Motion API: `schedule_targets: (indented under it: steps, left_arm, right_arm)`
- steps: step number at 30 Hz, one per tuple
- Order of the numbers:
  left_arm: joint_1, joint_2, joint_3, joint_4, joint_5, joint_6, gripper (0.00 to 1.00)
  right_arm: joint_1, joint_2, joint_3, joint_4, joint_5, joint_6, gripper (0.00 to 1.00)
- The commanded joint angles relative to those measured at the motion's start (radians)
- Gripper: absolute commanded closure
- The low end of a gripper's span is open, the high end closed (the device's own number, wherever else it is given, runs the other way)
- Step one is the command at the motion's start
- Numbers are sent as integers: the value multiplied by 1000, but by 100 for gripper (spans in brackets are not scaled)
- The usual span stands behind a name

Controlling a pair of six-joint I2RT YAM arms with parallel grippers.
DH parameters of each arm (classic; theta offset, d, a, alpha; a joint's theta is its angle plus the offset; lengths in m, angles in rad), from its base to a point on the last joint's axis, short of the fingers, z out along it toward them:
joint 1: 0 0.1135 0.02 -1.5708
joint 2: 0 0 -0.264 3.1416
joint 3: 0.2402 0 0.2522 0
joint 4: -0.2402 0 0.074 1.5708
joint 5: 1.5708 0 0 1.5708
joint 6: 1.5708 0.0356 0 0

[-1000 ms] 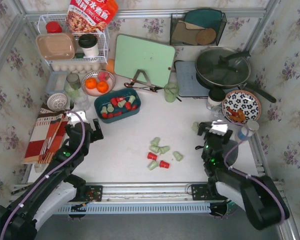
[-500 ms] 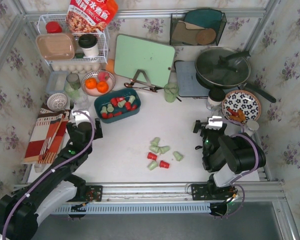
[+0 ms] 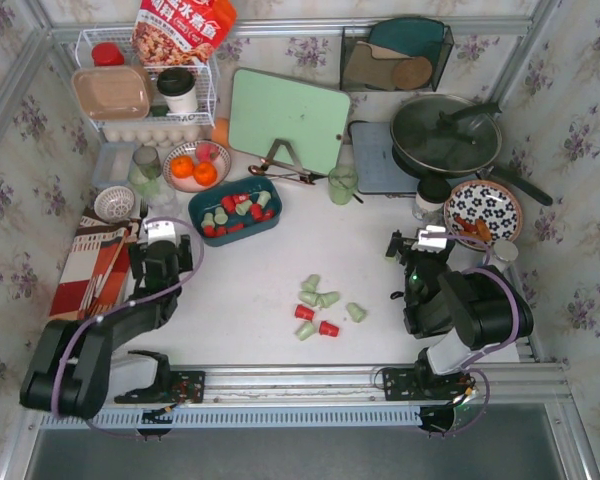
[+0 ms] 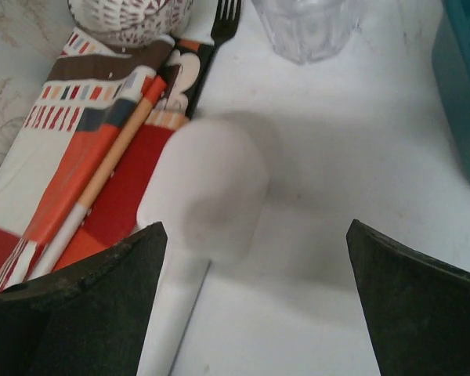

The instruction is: Mix the coffee capsules in the storage basket

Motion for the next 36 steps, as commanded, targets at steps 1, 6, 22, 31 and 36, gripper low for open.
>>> schedule_targets:
  steps: [1,6,22,31,36]
  left_arm:
    - [97,181,30,345,256,51,1]
    - [210,332,120,299,419,-12,0]
    - [216,330,155,232,451,-5,0]
    - [216,329,155,230,452,-4,0]
    - [217,329,155,229,452,-2,0]
  right_arm:
    - [-1,-2,3,90,10,1,0]
    - [-2,-4,6,83,11,2,0]
    - [-4,-4,10,74,10,5,0]
    - [-4,-4,10,73,10,5,0]
    - [-4,-4,10,73,10,5,0]
